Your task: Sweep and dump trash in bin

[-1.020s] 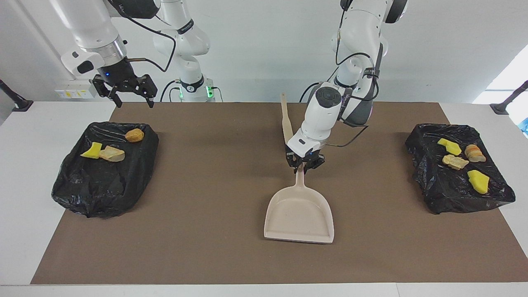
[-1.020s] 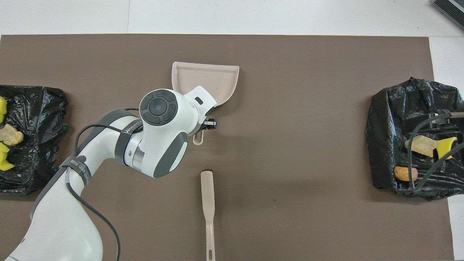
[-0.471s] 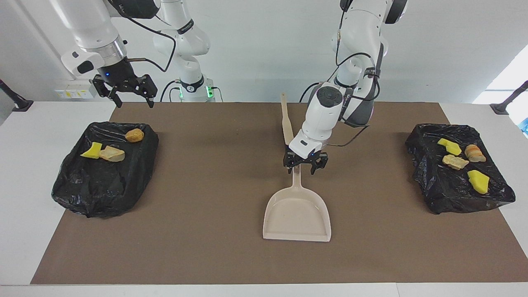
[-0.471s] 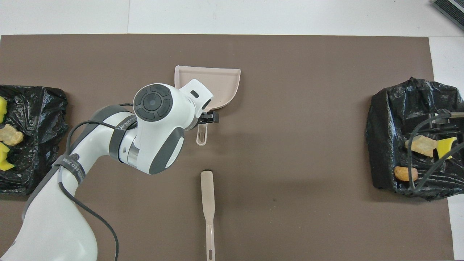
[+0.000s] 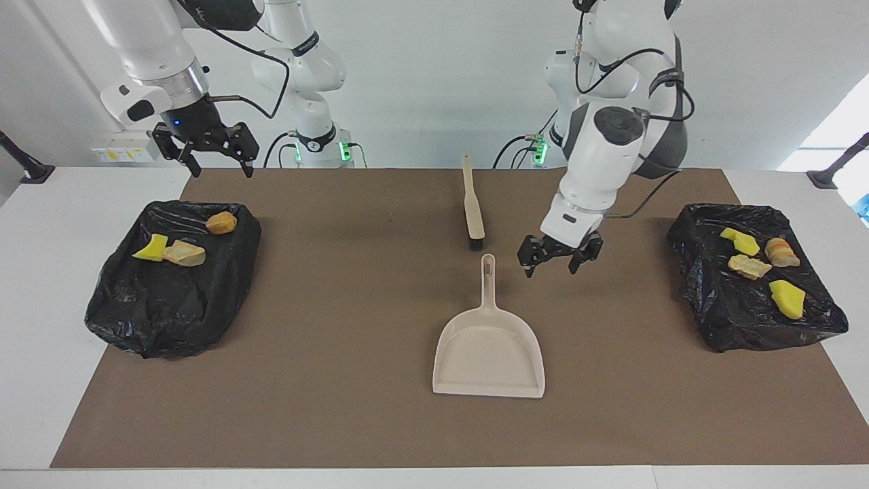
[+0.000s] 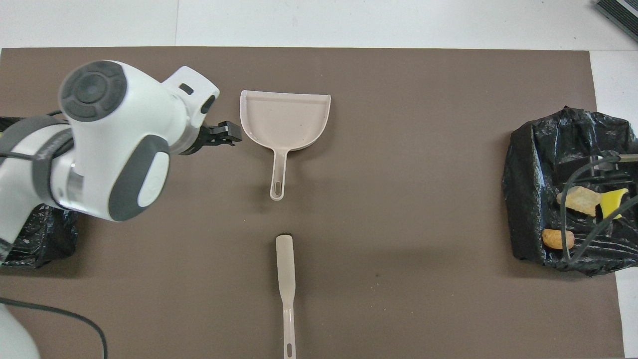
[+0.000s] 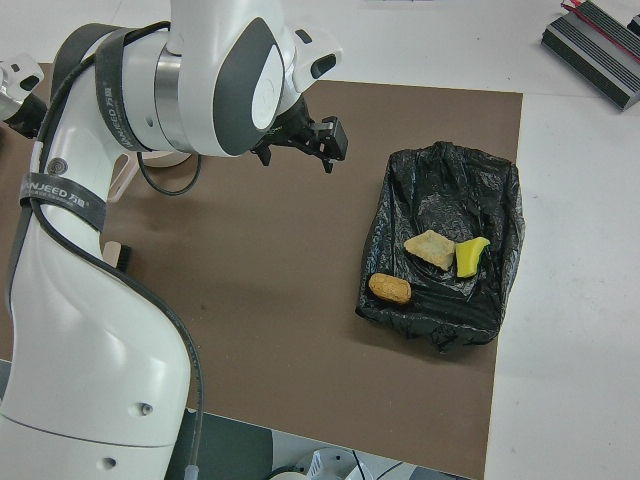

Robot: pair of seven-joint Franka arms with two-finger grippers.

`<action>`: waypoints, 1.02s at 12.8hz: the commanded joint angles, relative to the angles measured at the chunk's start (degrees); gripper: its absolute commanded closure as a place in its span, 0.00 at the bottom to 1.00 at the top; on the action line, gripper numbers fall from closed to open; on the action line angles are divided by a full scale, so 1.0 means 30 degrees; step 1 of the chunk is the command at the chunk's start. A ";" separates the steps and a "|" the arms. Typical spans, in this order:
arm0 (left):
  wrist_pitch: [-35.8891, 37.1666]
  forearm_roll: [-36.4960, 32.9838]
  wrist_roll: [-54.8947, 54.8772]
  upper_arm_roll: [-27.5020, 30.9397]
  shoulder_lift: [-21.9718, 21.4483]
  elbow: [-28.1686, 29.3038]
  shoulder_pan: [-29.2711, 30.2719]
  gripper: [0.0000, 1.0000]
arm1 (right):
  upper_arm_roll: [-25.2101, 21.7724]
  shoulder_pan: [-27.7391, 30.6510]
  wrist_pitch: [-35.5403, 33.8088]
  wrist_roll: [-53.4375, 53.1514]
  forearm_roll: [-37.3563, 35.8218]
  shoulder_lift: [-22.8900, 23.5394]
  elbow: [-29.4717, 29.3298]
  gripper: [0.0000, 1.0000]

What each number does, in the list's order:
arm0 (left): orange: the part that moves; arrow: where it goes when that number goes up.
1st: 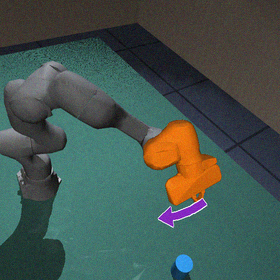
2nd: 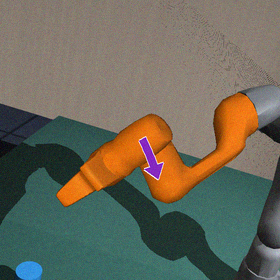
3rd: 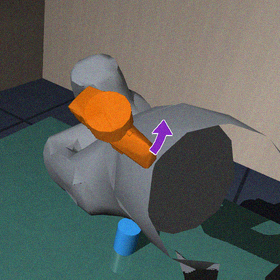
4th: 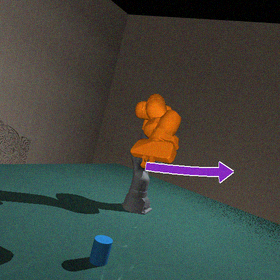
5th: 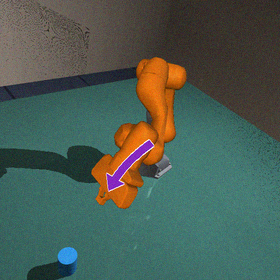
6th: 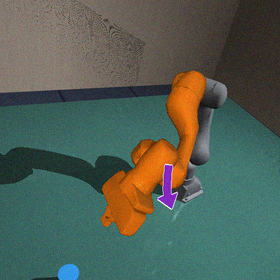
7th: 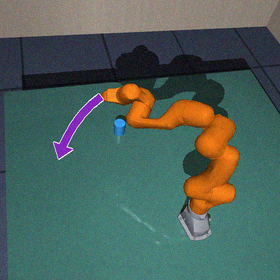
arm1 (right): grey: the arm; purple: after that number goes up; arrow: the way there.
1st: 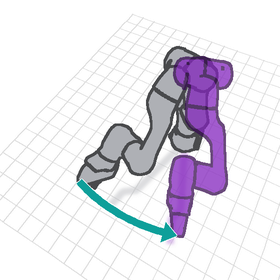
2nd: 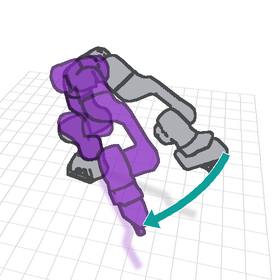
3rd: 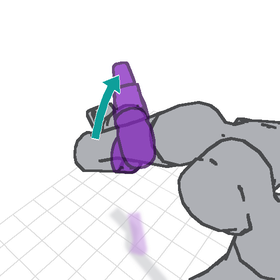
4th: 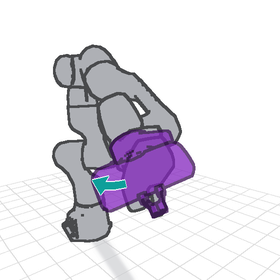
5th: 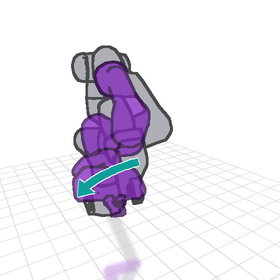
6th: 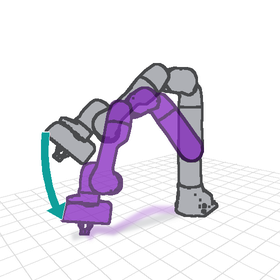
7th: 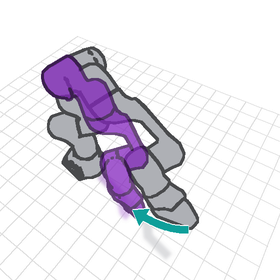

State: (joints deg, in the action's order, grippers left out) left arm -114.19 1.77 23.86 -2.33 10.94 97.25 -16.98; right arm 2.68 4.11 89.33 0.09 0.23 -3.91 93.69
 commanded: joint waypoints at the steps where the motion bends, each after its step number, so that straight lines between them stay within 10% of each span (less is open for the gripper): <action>1: 0.2197 0.0231 -0.2259 -0.0132 -0.1796 0.0426 0.1728 0.00 | 0.0014 0.0064 -0.0040 -0.0266 0.0334 -0.0338 0.0353 0.00; 13: 0.4867 0.0231 -0.6255 -0.0073 -0.4787 0.0075 0.5397 0.00 | 0.0014 0.0064 -0.0040 -0.0266 0.0334 -0.0338 0.0353 0.00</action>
State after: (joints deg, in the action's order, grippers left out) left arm -101.91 1.77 5.60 -2.07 -0.68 97.16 -1.54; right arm 2.68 4.11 89.33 0.09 0.24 -3.91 93.69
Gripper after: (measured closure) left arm 0.000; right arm 0.000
